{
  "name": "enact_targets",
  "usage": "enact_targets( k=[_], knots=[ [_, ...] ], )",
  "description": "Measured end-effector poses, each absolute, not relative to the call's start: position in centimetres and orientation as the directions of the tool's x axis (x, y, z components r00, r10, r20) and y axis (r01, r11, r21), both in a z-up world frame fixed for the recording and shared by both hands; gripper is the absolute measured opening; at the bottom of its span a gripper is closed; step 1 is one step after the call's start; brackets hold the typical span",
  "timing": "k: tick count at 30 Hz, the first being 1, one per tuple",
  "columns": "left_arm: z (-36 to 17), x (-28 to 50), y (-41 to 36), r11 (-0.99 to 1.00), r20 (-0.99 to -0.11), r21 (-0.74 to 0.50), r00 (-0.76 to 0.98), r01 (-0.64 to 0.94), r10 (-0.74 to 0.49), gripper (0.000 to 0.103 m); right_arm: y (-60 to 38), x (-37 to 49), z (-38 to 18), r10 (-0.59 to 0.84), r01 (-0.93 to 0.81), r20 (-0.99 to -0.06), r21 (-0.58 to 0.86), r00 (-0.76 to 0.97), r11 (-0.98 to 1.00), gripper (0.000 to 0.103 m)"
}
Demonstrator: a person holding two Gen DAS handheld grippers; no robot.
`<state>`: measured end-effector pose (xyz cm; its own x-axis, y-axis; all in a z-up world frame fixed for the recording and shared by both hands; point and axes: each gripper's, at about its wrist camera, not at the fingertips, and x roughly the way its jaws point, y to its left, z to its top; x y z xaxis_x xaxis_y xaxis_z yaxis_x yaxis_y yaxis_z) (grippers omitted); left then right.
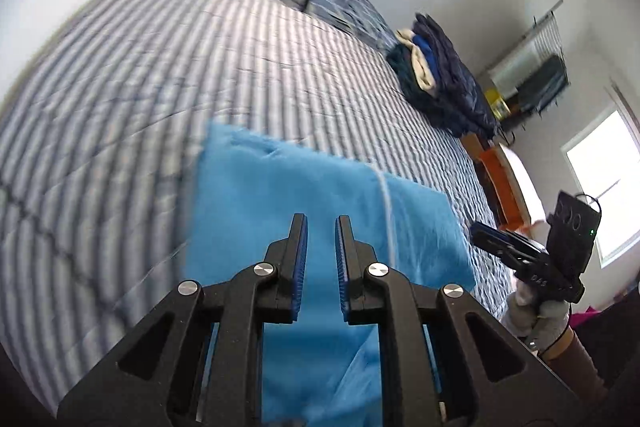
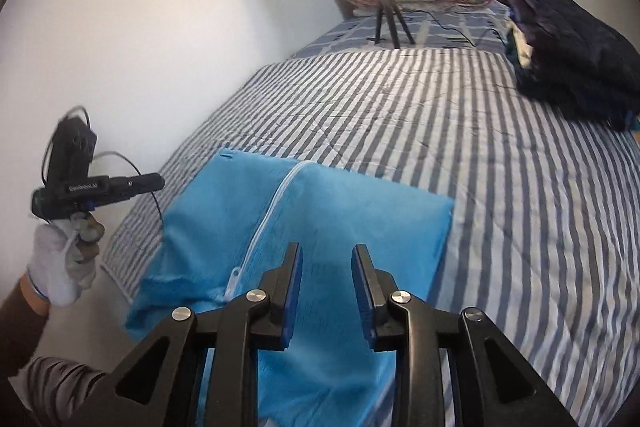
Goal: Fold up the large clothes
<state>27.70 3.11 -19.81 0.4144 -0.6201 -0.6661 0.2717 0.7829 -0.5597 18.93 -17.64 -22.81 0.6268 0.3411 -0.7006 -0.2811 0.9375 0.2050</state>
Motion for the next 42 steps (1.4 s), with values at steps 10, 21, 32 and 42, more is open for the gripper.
enact_targets(
  k=[10,21,32,42],
  knots=[
    [-27.0,33.6,-1.7,0.849,-0.795,-0.462,0.306,0.256,-0.525,0.011,-17.2,24.4,-28.2,0.272,-0.324,-0.792,0.099,0.546,0.941,0.019],
    [-20.6,26.9,2.3,0.812,-0.716,-0.484,0.387,0.326,-0.582,0.011,-19.6,19.6,-25.0,0.334,-0.357,-0.764,0.146,0.552,0.923,0.023],
    [-17.9,15.3,2.8,0.7,-0.654,-0.571,0.277,0.429,-0.704,0.025,-15.2,9.7,-22.1,0.515,-0.643,-0.78,0.197,0.355,0.741,0.058],
    [-21.0,13.2,0.3,0.735,-0.72,-0.493,0.256,0.465,-0.645,0.025,-10.8,11.4,-22.4,0.476,-0.679,-0.804,0.128,0.356,0.723,0.057]
  ],
)
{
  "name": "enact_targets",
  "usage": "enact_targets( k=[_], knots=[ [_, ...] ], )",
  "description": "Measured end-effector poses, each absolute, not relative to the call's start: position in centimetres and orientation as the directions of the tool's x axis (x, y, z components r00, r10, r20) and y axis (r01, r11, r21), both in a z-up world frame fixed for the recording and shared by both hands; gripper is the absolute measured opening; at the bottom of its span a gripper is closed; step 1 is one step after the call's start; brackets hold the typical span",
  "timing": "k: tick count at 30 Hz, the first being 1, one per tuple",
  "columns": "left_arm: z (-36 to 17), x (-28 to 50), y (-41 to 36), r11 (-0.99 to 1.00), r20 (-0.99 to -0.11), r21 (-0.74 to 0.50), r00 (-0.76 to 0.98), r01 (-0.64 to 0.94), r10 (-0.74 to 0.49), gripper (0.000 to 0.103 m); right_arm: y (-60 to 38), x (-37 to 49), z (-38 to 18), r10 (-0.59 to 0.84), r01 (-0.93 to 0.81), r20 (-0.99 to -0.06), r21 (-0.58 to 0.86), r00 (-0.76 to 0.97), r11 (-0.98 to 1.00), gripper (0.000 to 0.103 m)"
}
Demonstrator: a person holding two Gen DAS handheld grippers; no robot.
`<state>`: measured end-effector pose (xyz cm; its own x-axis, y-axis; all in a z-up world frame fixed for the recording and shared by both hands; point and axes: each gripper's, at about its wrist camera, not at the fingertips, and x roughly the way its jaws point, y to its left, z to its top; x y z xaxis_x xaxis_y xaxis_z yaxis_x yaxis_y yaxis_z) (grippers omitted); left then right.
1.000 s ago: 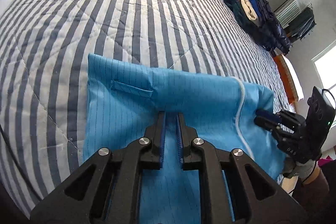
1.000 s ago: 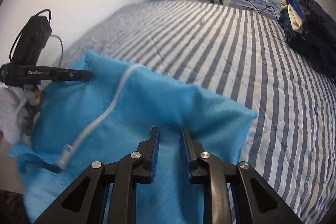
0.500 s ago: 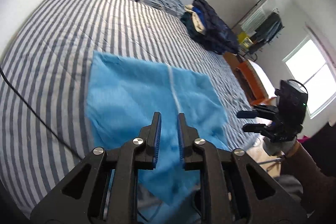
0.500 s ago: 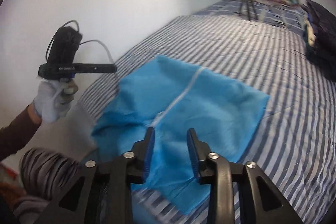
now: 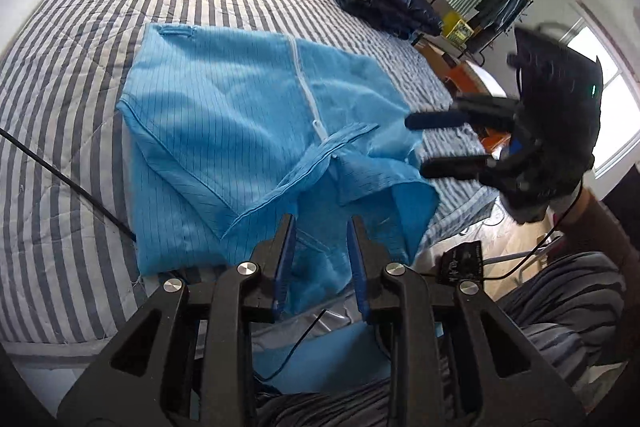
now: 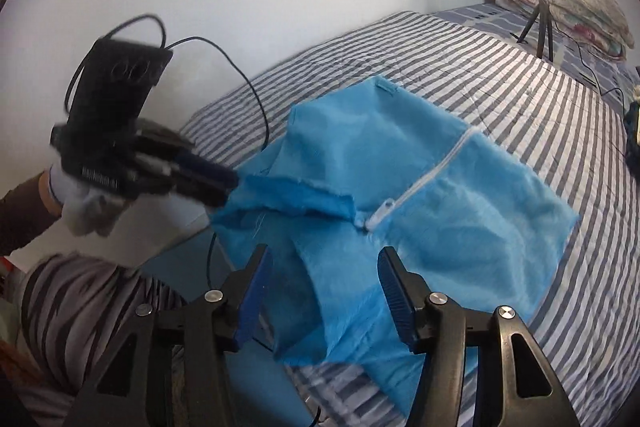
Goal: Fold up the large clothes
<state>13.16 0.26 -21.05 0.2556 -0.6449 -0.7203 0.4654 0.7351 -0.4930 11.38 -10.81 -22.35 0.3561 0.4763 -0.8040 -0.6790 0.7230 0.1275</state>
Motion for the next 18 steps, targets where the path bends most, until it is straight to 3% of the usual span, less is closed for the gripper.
enact_targets(
  k=[7,9,12,18],
  knots=[
    [-22.9,13.2,-0.3,0.744,-0.734,-0.46,0.264,0.485,-0.626,0.025,-7.5,15.9,-23.4,0.446,-0.742,-0.848,0.098,0.286,0.663,0.045],
    [-23.2,13.5,-0.1,0.743,-0.727,-0.464,0.272,0.482,-0.63,0.025,-6.7,17.2,-24.1,0.448,-0.753,-0.857,0.116,0.253,0.648,0.022],
    [-23.9,13.8,0.3,0.737,-0.725,-0.478,0.258,0.478,-0.638,0.025,-5.5,18.0,-24.7,0.484,-0.785,-0.853,0.16,0.194,0.598,0.004],
    [-27.2,13.9,0.3,0.74,-0.752,-0.499,0.198,0.45,-0.628,0.025,-4.6,20.6,-26.2,0.417,-0.767,-0.875,0.088,0.245,0.635,0.001]
  ],
)
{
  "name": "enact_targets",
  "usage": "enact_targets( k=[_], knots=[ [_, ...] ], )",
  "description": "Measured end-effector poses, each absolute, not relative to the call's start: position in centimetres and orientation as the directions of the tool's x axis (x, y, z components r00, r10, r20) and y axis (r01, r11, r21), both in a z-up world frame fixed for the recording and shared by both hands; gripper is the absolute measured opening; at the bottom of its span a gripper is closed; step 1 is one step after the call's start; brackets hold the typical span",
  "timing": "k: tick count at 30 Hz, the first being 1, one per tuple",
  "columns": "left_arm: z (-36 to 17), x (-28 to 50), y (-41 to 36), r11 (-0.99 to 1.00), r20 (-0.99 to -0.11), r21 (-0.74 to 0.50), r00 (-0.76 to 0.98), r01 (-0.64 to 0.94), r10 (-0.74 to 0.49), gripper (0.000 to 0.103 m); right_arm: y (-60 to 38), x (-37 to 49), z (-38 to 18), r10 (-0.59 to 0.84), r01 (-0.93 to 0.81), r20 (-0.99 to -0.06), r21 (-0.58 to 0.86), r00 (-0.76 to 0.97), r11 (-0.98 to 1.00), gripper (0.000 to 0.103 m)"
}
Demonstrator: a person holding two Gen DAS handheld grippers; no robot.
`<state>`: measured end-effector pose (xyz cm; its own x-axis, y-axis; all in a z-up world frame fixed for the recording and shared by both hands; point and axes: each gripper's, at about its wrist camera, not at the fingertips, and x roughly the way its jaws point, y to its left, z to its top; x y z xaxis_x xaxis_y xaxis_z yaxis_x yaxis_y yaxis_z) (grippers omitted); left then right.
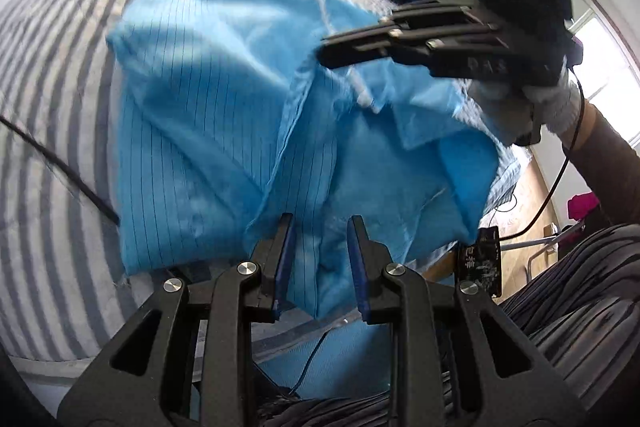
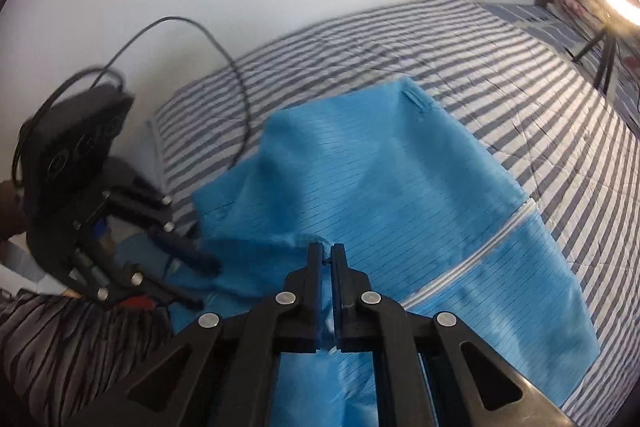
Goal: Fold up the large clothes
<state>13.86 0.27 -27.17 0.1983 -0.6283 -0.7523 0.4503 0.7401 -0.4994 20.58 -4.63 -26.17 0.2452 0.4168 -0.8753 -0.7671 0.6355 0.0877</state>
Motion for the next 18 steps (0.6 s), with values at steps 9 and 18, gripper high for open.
enact_targets(
  k=[9,18],
  knots=[
    [-23.8,13.6,1.3,0.721,-0.724,-0.513,0.216,0.466,-0.655,0.025,-7.2,20.5,-26.1,0.376,-0.664,-0.877,0.092,0.298,0.742,0.016],
    [-22.5,14.3,-3.5,0.664,-0.738,-0.508,0.12,0.549,-0.664,0.025,-17.5,15.8,-25.2,0.458,-0.481,-0.812,0.257,0.363,0.838,0.014]
  ],
)
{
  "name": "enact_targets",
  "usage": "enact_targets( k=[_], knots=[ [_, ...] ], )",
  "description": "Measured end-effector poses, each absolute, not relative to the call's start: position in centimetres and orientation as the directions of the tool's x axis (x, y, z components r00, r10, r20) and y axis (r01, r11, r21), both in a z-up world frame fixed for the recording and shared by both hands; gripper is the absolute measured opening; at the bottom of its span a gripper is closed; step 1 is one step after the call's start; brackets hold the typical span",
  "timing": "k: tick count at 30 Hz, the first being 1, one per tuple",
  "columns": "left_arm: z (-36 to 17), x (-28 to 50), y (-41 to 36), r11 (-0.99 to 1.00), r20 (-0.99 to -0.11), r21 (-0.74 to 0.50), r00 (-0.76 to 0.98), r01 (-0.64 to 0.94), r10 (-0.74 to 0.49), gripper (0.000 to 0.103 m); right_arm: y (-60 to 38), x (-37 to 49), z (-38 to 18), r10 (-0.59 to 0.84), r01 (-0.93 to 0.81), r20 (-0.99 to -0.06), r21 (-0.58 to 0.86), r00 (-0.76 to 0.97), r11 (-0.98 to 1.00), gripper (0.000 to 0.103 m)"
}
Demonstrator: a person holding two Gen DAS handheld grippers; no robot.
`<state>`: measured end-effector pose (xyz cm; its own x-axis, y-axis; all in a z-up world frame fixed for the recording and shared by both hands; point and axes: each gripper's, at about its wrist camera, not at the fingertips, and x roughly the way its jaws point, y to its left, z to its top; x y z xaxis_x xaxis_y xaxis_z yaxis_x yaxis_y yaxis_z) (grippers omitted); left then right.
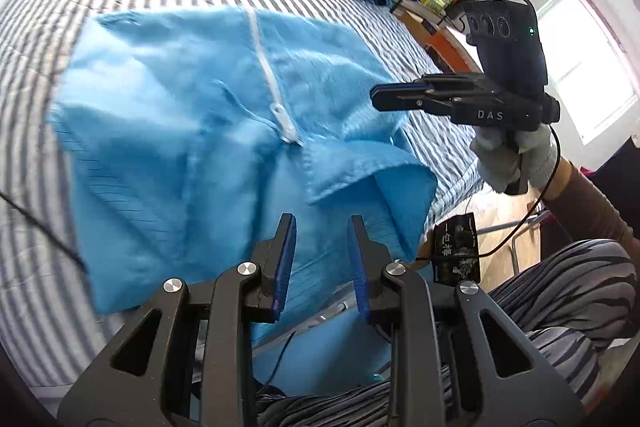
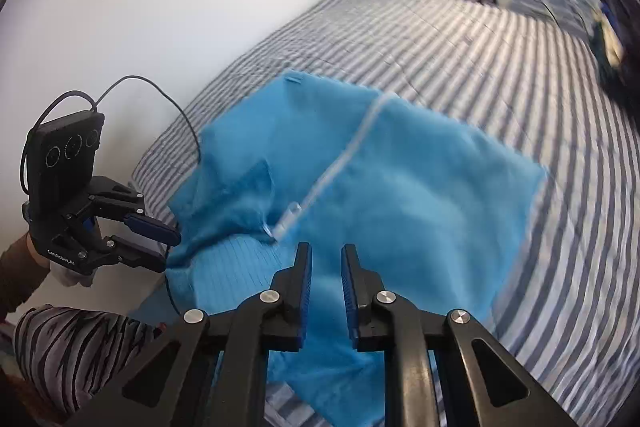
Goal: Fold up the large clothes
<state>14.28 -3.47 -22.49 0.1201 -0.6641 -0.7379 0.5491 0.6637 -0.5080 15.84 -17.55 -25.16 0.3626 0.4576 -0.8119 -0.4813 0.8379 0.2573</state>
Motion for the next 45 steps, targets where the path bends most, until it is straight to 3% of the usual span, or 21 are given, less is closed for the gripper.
enact_targets(
  k=[8,14,17,19,20,26,29,30,31,33,35,38,40,42,45],
  knots=[
    [-20.6,14.9,-6.9,0.668,-0.727,-0.468,0.178,0.579,-0.663,0.025,-17.7,14.6,-28.5,0.617,-0.48,-0.728,0.443,0.3,0.757,0.013],
    [-20.6,17.0,-9.9,0.673,-0.762,-0.414,0.172,0.613,-0.625,0.025,-16.2,13.5,-30.7,0.624,-0.529,-0.756,0.454,0.197,0.717,0.013],
    [-20.4,16.7,-10.4,0.651,-0.757,-0.41,0.159,0.639,-0.633,0.025,-17.5,12.6,-29.5,0.633,-0.533,-0.739,0.448,0.231,0.718,0.014],
    [-20.7,16.4,-10.4,0.651,-0.763,-0.401,0.157,0.645,-0.627,0.025,-20.5,11.7,-28.1,0.686,-0.477,-0.674,0.524,0.275,0.706,0.031],
    [-21.0,16.5,-10.7,0.651,-0.765,-0.404,0.153,0.643,-0.625,0.025,-22.0,11.3,-27.6,0.688,-0.428,-0.656,0.549,0.311,0.718,0.045],
    [-22.3,16.5,-10.0,0.666,-0.76,-0.437,0.148,0.604,-0.633,0.025,-26.2,13.3,-28.4,0.627,-0.109,-0.685,0.638,0.37,0.762,0.052],
    [-22.3,16.4,-9.8,0.668,-0.759,-0.44,0.149,0.601,-0.634,0.025,-25.7,14.6,-29.0,0.602,-0.062,-0.714,0.625,0.359,0.778,0.05],
    [-22.3,16.4,-9.7,0.668,-0.759,-0.44,0.15,0.601,-0.634,0.025,-25.5,14.9,-29.1,0.596,-0.054,-0.722,0.62,0.35,0.783,0.024],
    [-22.2,16.5,-9.7,0.668,-0.757,-0.441,0.151,0.6,-0.636,0.025,-24.5,15.6,-29.3,0.612,-0.051,-0.719,0.634,0.33,0.772,0.01],
    [-22.2,16.7,-9.8,0.663,-0.749,-0.453,0.149,0.596,-0.646,0.025,-24.9,15.4,-28.6,0.677,-0.055,-0.652,0.705,0.341,0.707,0.002],
    [-22.3,16.8,-9.9,0.66,-0.747,-0.455,0.147,0.597,-0.648,0.025,-25.7,15.0,-28.4,0.703,-0.069,-0.607,0.737,0.37,0.673,0.002],
    [-22.6,17.0,-10.4,0.656,-0.75,-0.455,0.139,0.602,-0.647,0.025,-26.5,14.6,-29.9,0.633,-0.033,-0.679,0.672,0.371,0.74,0.005],
    [-22.9,17.0,-10.7,0.655,-0.753,-0.45,0.137,0.607,-0.644,0.025,-27.1,14.0,-30.6,0.65,-0.016,-0.659,0.697,0.38,0.716,0.007],
    [-22.8,17.1,-10.8,0.651,-0.746,-0.46,0.135,0.604,-0.652,0.025,-27.5,13.4,-30.2,0.66,-0.015,-0.638,0.714,0.396,0.7,0.03],
    [-22.1,17.4,-10.7,0.644,-0.728,-0.47,0.148,0.603,-0.669,0.025,-27.2,11.9,-28.1,0.633,-0.057,-0.655,0.675,0.413,0.735,0.03]
  ],
)
